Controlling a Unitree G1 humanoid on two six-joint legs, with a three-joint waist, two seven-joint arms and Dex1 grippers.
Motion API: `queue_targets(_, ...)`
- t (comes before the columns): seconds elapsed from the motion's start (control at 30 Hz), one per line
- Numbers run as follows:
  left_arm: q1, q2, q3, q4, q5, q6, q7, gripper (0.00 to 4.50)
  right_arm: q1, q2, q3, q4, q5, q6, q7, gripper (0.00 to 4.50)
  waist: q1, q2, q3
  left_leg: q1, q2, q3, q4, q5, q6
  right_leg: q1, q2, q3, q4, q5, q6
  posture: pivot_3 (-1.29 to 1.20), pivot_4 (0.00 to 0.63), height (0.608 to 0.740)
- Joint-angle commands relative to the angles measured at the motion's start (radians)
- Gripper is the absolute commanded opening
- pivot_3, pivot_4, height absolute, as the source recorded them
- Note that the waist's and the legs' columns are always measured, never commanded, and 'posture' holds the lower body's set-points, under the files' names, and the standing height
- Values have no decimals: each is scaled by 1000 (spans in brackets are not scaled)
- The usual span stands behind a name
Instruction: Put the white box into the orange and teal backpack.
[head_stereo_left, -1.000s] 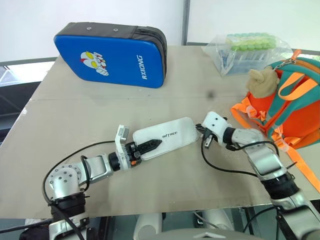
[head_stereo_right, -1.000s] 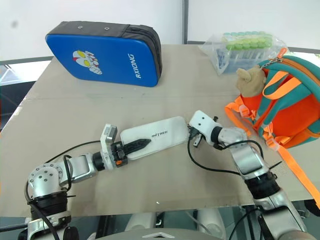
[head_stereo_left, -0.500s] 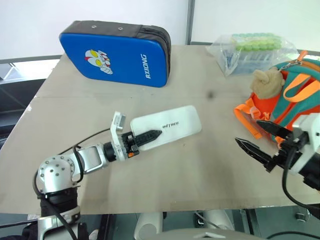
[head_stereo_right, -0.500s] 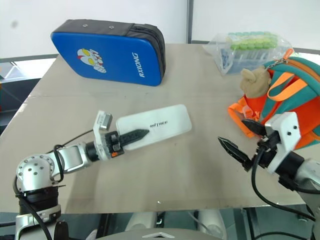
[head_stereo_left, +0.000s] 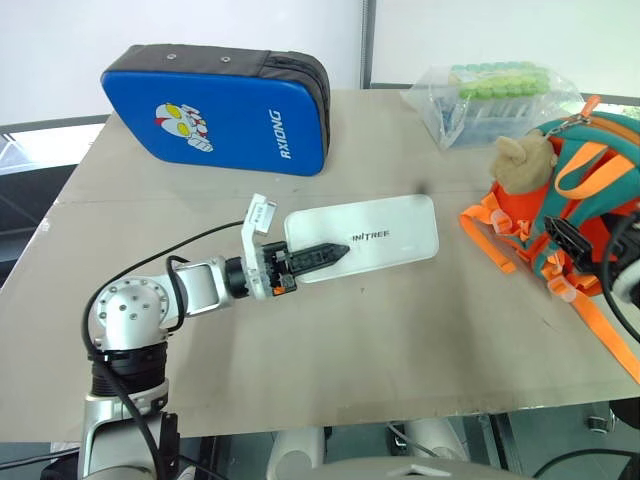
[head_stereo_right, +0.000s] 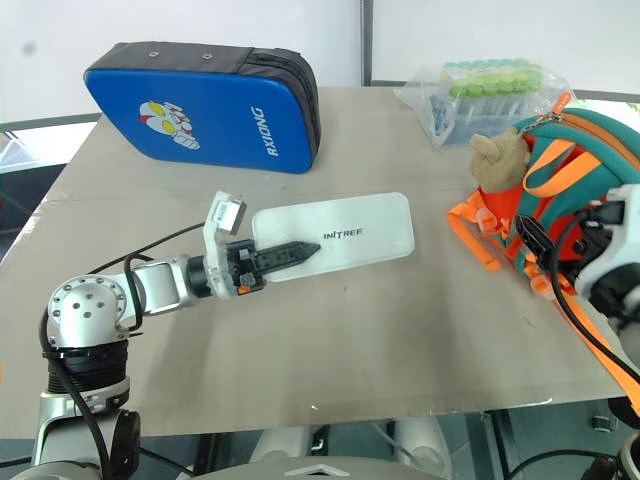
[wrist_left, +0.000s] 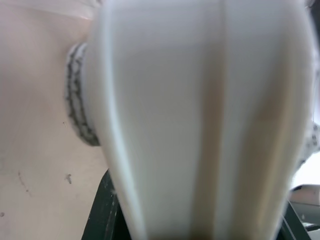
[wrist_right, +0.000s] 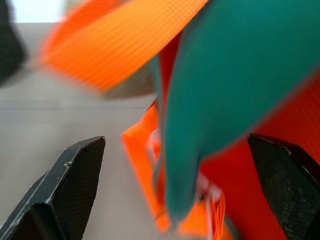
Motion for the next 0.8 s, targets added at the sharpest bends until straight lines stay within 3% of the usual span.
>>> queue_targets(0.03, 23, 7, 39, -69, -11, -52, -2, 1060, -85, -21, 104, 129, -131, -145, -15, 4500, 2, 0, 0, 0, 0, 0, -1, 0, 0, 0, 0, 0, 0, 0, 0, 0, 150, 740)
queue_targets(0.17, 75, -1, 58, -109, -14, -98, 34, 1060, -136, -39, 193, 229, -229, -307, 47, 3317, 7, 0, 0, -2, 0, 0, -3, 0, 0, -1, 0, -1, -1, -1, 3, 0, 150, 740)
queue_targets(0.4, 152, -23, 110, -150, -27, -196, 115, 1060, -222, -79, 276, 306, -173, -476, 345, 53, 1, 1, 1, -9, 0, 0, -3, 0, 0, -8, 0, -2, -2, 1, 7, 0, 150, 740)
queue_targets(0.53, 147, -39, 190, -128, -15, -298, 155, 1060, -402, -72, 316, 361, 25, -440, 613, 53, -2, 5, 4, -10, 0, -1, -3, 0, 0, -9, 1, -1, -1, 1, 7, 0, 150, 740)
queue_targets(0.8, 108, 38, 282, -132, 37, -403, 121, 1060, -579, -90, 415, 361, 254, -289, 882, 53, 3, 6, 5, -14, 1, -2, -2, 0, 0, -11, 1, -6, -1, 1, 6, 0, 150, 740)
